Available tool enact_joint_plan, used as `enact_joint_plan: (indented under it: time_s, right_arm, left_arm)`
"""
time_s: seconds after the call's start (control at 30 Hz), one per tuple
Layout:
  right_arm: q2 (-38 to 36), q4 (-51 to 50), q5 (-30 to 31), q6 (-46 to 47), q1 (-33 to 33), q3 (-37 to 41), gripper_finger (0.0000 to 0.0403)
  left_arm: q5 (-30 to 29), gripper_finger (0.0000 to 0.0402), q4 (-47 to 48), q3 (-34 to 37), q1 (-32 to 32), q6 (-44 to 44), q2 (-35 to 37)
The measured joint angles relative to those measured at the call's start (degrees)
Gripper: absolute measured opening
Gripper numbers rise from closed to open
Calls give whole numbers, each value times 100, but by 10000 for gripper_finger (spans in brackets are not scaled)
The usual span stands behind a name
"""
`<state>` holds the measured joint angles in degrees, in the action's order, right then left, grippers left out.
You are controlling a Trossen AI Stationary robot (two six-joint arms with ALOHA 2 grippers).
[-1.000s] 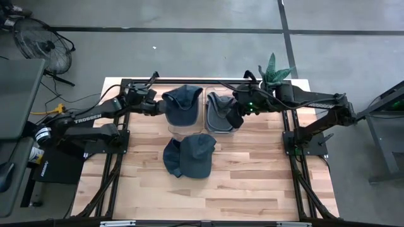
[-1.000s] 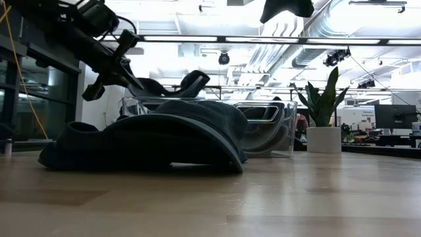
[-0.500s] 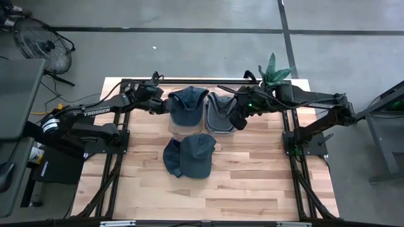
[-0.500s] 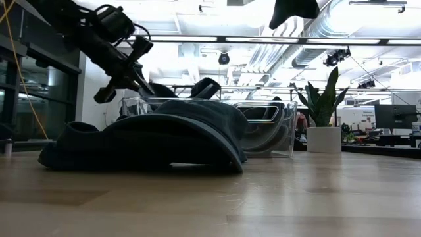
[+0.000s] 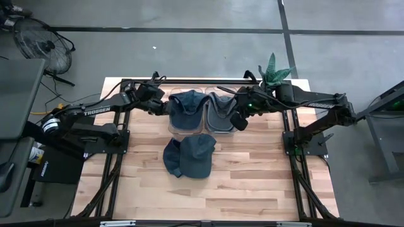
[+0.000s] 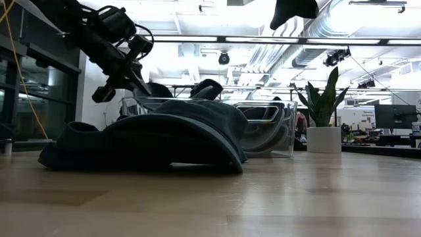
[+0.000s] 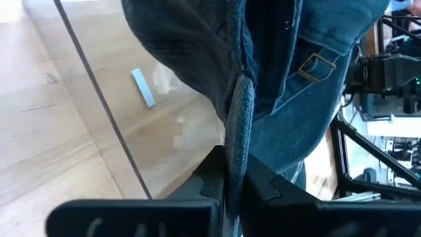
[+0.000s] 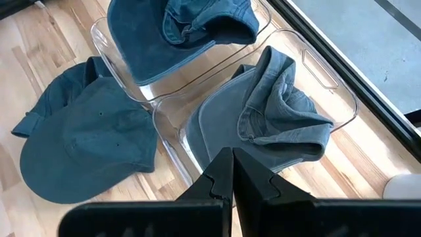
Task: Pick & Place hat
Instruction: Put the right blue cap into the left transparent bin
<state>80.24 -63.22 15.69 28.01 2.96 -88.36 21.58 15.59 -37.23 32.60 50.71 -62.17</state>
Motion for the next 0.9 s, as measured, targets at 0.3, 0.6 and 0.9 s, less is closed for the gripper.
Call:
enact_joint_plan:
  time_s: [0.3, 0.6, 0.9]
  right_arm:
    - [0, 0, -38, -2, 0, 0, 0]
    - [0, -23, -66, -2, 0, 0, 0]
    - [0, -48, -97, -1, 0, 0, 0]
  left_arm:
    - [-304, 81, 1, 0, 2, -30, 0]
    - [-319, 162, 0, 0, 2, -154, 2]
    - [-689, 172, 0, 0, 4, -270, 7]
